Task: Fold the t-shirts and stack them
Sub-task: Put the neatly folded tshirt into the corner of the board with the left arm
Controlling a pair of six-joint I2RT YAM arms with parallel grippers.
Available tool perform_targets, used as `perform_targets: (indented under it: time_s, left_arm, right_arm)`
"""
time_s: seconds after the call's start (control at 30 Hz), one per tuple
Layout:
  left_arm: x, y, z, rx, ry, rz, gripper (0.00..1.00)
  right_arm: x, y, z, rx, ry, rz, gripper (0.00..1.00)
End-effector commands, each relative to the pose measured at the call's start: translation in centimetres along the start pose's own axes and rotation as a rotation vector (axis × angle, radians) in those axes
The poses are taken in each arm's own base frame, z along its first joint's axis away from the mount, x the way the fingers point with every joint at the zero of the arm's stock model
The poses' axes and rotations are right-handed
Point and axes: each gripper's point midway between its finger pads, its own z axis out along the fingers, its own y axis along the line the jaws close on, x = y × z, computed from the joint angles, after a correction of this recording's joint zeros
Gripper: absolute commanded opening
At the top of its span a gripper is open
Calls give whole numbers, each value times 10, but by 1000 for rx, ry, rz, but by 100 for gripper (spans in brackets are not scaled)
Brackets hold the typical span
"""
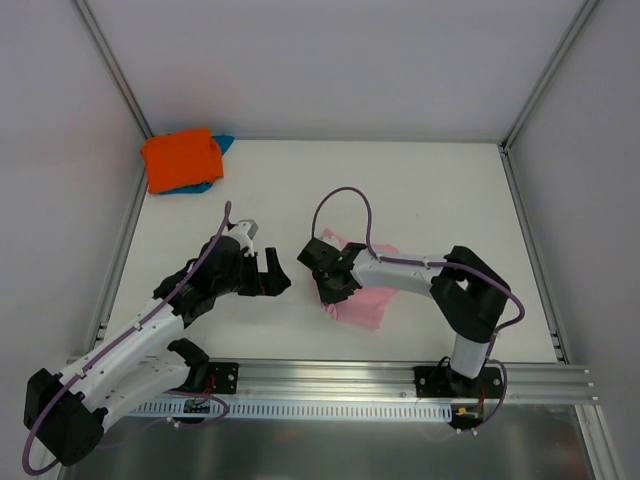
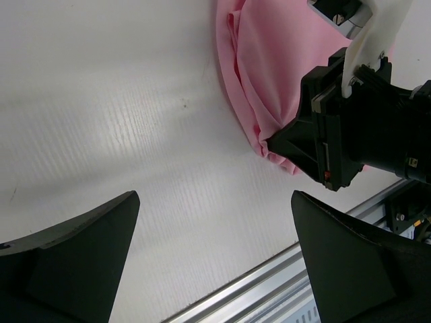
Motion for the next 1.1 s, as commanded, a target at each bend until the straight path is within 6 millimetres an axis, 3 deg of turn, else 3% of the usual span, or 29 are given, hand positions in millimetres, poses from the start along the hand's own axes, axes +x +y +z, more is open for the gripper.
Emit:
perform_targets:
  time_s: [0.0, 0.13, 0.4, 0.63, 0.67, 0.8, 1.07]
  left_arm:
    - [-7, 3, -3, -15, -26, 15, 99]
    - [2, 0, 6, 5, 18, -15, 99]
    - [33, -13, 57, 118, 158, -150, 99]
    - [44, -28, 104, 229, 232, -248, 99]
    - [36, -35, 109, 271, 199, -250, 99]
    - [33, -44, 120, 338, 175, -292, 99]
    - [44, -38, 134, 330, 199, -356, 99]
  right_arm:
    - [15, -3, 6, 9, 31, 14, 7]
    - [18, -10, -1, 18, 25, 15, 8]
    - [25, -18, -4, 31, 30, 11, 6]
    - [25, -21, -11, 30, 21, 14, 6]
    - [25, -22, -13, 31, 19, 14, 6]
    - [24, -22, -17, 28, 13, 14, 6]
    - [22, -23, -26, 22, -2, 15, 5]
